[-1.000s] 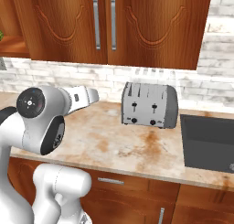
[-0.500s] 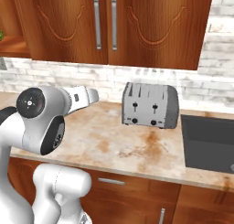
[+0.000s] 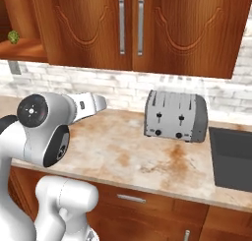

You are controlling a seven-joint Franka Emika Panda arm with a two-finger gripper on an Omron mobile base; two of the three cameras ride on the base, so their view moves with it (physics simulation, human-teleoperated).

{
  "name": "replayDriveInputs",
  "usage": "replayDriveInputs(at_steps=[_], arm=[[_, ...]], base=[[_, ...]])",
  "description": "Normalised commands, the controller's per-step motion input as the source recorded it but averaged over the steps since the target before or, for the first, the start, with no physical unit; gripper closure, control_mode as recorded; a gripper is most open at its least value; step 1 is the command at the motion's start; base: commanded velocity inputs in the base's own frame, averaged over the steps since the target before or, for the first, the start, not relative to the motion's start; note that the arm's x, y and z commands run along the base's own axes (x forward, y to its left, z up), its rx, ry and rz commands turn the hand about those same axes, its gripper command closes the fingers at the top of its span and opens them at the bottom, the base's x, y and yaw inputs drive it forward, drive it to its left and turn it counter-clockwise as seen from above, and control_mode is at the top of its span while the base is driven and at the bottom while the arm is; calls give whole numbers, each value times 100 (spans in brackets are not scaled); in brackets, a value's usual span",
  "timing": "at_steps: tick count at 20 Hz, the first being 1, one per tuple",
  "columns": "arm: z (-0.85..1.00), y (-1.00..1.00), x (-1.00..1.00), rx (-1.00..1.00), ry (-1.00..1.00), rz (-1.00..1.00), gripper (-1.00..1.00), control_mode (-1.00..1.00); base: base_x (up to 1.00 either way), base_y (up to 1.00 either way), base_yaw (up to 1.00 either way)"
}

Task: Pick the canned food and boxed food from the counter and place them in the cabinets closest to them.

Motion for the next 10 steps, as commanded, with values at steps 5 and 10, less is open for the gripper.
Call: replayDriveInputs(at_steps=[5,10], arm=[[0,0,0,0,0,0,-100,100],[0,0,0,0,0,0,-100,100]], base=[[-9,3,26],[-6,0,27]])
